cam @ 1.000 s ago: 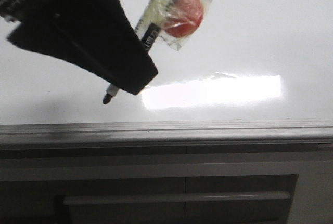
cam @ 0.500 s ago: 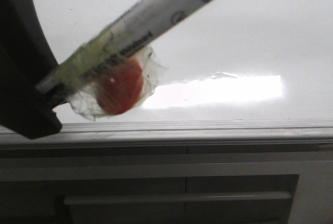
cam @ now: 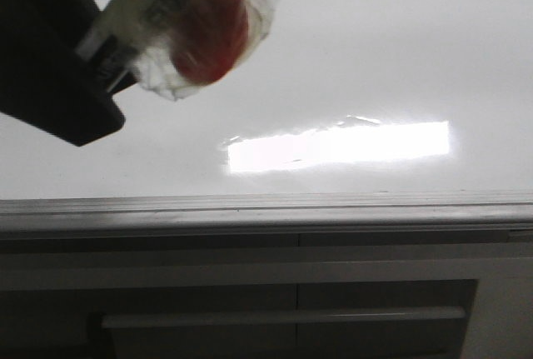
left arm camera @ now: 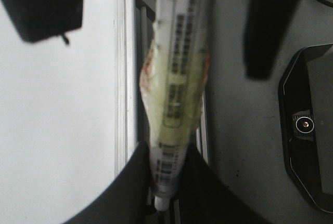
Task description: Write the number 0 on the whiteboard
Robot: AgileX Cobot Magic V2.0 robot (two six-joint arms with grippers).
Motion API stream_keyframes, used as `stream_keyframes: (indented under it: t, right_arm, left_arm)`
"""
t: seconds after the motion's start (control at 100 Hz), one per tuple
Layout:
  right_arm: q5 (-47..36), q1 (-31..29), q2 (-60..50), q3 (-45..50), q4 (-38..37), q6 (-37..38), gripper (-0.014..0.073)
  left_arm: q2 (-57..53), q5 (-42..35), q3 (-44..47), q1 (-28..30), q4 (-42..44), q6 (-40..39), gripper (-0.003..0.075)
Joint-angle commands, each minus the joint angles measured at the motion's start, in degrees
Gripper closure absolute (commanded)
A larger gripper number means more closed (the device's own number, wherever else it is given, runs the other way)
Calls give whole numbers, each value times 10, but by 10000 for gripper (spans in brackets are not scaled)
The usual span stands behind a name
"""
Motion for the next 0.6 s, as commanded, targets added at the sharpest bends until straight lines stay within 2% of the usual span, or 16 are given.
stream_keyframes:
  t: [0.0,0.23,0.59]
  right_arm:
    - [-49,0,9,-21,8,-4,205]
    - [-50,0,42,-21,8,-4,223]
    - [-69,0,47,-21,16,-4,501]
  left_arm:
    - [-11,-41,-19,-4,3,-2,740]
    - [-11,-42,-19,-4,1,-2,740]
    - [-11,-45,-19,-4,1,-2,740]
